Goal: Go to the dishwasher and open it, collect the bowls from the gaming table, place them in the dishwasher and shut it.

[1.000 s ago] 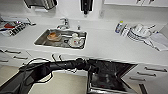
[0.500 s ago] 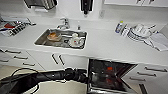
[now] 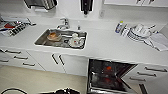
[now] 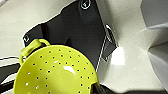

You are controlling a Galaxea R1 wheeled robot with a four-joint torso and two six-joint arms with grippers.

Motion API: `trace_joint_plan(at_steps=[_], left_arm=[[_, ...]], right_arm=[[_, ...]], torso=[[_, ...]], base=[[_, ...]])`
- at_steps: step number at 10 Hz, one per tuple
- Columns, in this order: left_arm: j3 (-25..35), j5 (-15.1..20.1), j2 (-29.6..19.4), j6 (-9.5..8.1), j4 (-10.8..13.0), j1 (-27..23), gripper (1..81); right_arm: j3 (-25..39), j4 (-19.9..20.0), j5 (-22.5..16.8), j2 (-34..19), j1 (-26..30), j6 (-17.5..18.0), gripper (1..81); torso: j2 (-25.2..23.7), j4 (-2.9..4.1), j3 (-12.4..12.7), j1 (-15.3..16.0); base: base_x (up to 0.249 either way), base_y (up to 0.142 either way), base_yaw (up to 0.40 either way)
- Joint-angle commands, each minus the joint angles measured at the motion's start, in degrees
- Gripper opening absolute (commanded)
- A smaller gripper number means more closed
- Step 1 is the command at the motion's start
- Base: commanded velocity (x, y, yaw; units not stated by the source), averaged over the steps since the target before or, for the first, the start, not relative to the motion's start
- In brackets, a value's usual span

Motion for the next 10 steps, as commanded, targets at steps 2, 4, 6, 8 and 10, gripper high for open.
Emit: trace_joint_plan(at_steps=[2,4,6,8,10], left_arm=[[2.1,-0.3,-3.2,0.39,16.1,13.0,81.1],[-0.6,-0.5,-2.1,0.39,19.7,18.2,81.1],[-5.2,-0.6,0.4,0.39,21.7,22.4,81.1],[-10.4,-1.2,2.8,0.39,23.4,25.7,81.1],[-14.8,-4.9,3.6,0.39,23.9,28.0,81.1]], right_arm=[[21.5,-0.4,1.2,-19.8,3.1,3.9,1.0],[31.1,-0.4,1.1,-26.9,5.5,3.9,1.0],[39.1,-0.4,0.6,-32.9,8.3,3.9,1.0],[44.4,0.0,-0.1,-36.3,11.1,3.9,1.0],[51.7,0.5,-2.0,-40.8,15.3,3.9,1.0]], torso=[[0.0,0.00,0.0,0.0],[0.0,0.00,0.0,0.0],[0.0,0.00,0.0,0.0],[0.0,0.00,0.0,0.0],[0.0,0.00,0.0,0.0]], base=[[0.000,0.000,0.000],[0.000,0.000,0.000],[0.000,0.000,0.000],[0.000,0.000,0.000],[0.000,0.000,0.000]])
